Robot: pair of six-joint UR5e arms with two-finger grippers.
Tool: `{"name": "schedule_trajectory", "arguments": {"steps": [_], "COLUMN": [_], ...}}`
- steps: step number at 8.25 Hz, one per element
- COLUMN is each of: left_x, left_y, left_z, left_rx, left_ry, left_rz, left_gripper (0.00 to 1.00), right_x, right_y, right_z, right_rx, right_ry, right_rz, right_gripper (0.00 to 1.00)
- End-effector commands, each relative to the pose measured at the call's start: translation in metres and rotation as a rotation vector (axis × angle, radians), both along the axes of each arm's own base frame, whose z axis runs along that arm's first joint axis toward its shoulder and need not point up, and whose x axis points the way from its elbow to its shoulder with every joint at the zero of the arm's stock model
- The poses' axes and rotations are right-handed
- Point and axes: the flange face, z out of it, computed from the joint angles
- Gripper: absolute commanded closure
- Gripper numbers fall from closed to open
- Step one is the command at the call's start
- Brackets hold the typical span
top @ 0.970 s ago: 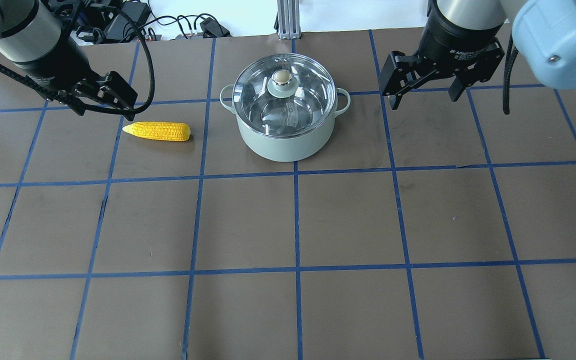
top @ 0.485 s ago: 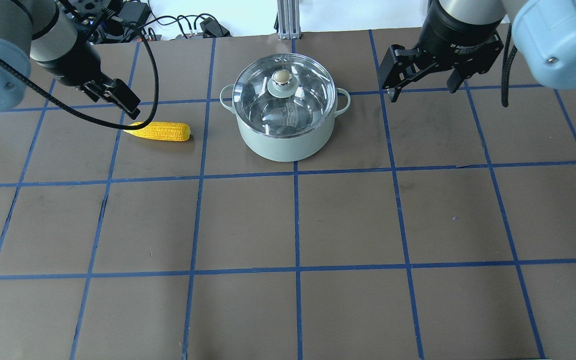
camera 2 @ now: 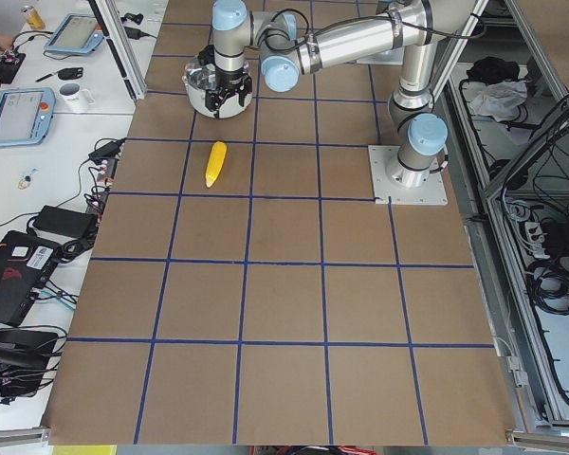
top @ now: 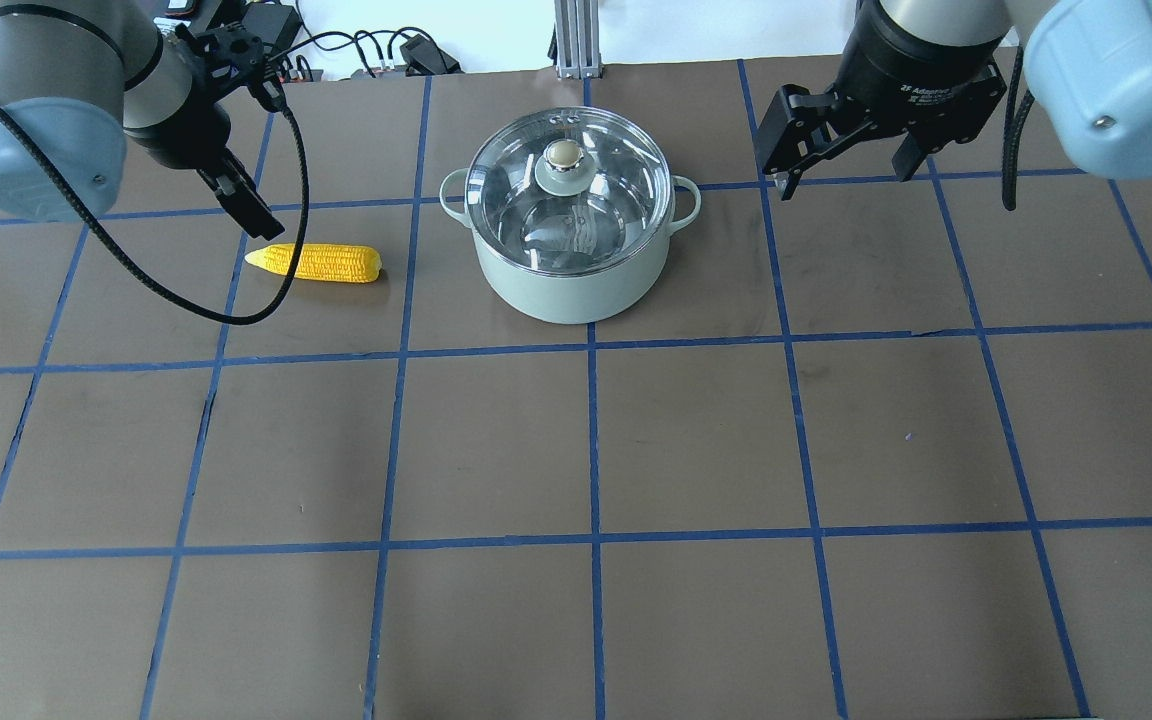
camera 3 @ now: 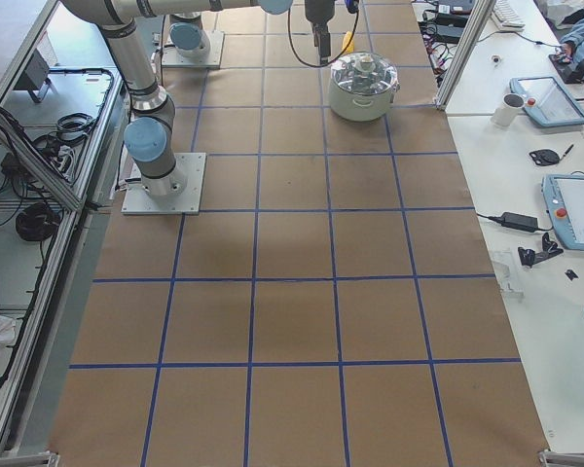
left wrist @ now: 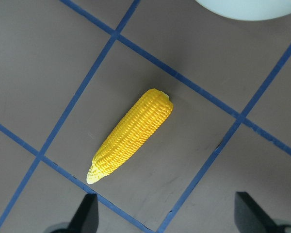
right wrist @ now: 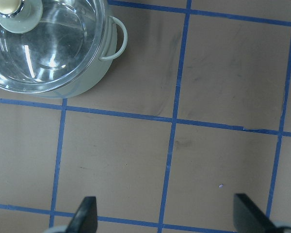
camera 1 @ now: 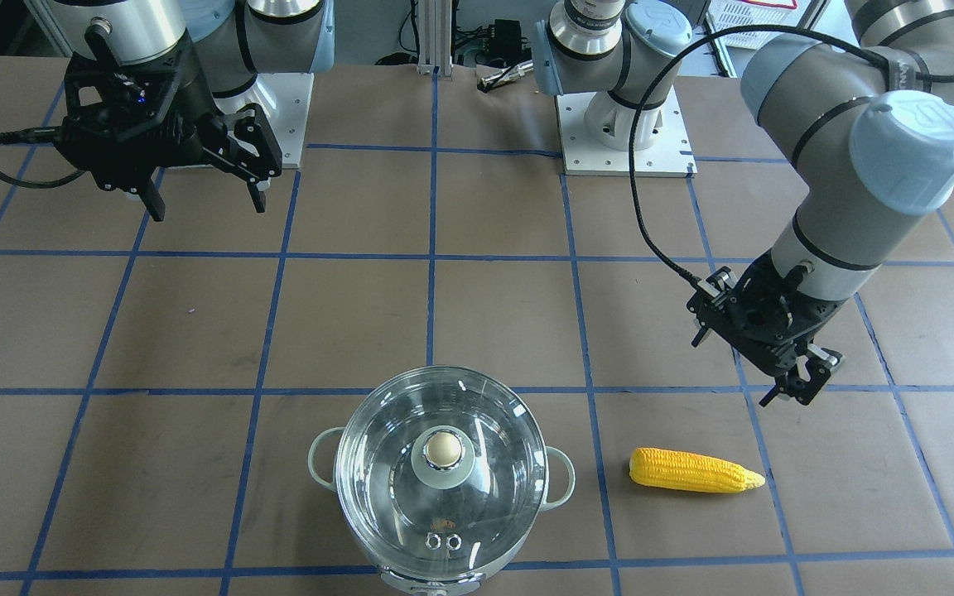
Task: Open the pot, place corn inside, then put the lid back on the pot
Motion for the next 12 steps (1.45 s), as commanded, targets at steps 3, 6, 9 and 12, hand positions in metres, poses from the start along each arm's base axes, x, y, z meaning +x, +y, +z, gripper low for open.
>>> {"name": "schedule_trajectory", "arguments": {"steps": [3, 6, 9, 12], "left_x": [0.020, 0.023, 0.024, 0.025], "left_y": [-0.041, -0.058, -0.063, -0.066], "left_z": [-0.083, -0.126, -0.156, -0.183], "left_rx": [0.021, 0.014, 0.052, 0.091], "left_ry": [-0.031, -0.047, -0.032, -0.018], "left_rz": [-0.320, -0.426, -0.442, -0.448], "left_gripper": [0.00, 0.00, 0.00, 0.00], "right_x": [0.005, 0.027, 0.095, 0.188], "right_y": [-0.008, -0.026, -0.103, -0.139], "right_z": [0.006, -0.019, -0.072, -0.120], "right_rx": [-0.076, -0.039, -0.080, -0.149], "right_ry": [-0.002, -0.145, -0.179, -0.130], "right_rz": [0.027, 0.070, 0.032, -0.121], "right_gripper": [0.00, 0.00, 0.00, 0.00]}}
